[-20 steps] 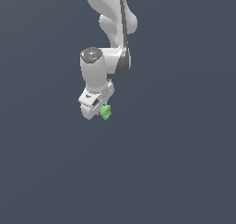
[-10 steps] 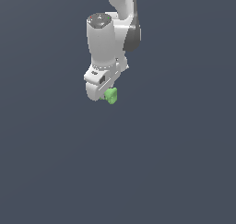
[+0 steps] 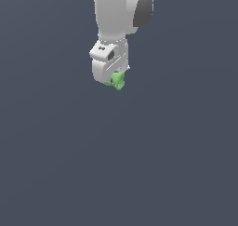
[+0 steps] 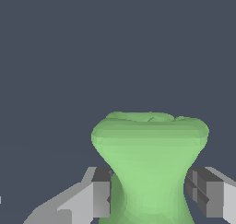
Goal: Pick up the object and move it to a goal position.
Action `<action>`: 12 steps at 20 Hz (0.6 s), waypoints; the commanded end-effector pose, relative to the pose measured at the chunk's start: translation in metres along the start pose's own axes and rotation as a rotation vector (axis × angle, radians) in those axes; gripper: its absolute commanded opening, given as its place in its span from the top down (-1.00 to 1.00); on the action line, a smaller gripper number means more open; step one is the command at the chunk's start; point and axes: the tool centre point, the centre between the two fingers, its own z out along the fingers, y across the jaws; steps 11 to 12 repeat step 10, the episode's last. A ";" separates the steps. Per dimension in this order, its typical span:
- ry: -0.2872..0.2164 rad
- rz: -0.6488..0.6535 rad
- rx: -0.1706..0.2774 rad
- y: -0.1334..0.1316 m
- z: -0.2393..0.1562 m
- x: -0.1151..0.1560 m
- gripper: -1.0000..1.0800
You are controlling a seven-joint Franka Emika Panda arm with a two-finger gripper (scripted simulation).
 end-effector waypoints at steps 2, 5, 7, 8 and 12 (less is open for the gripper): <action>0.000 0.000 0.001 -0.009 -0.018 0.003 1.00; 0.000 0.000 0.001 -0.013 -0.027 0.004 1.00; 0.000 0.001 0.001 -0.014 -0.031 0.005 1.00; 0.000 0.001 0.001 -0.015 -0.033 0.005 1.00; 0.000 0.001 0.001 -0.015 -0.034 0.005 1.00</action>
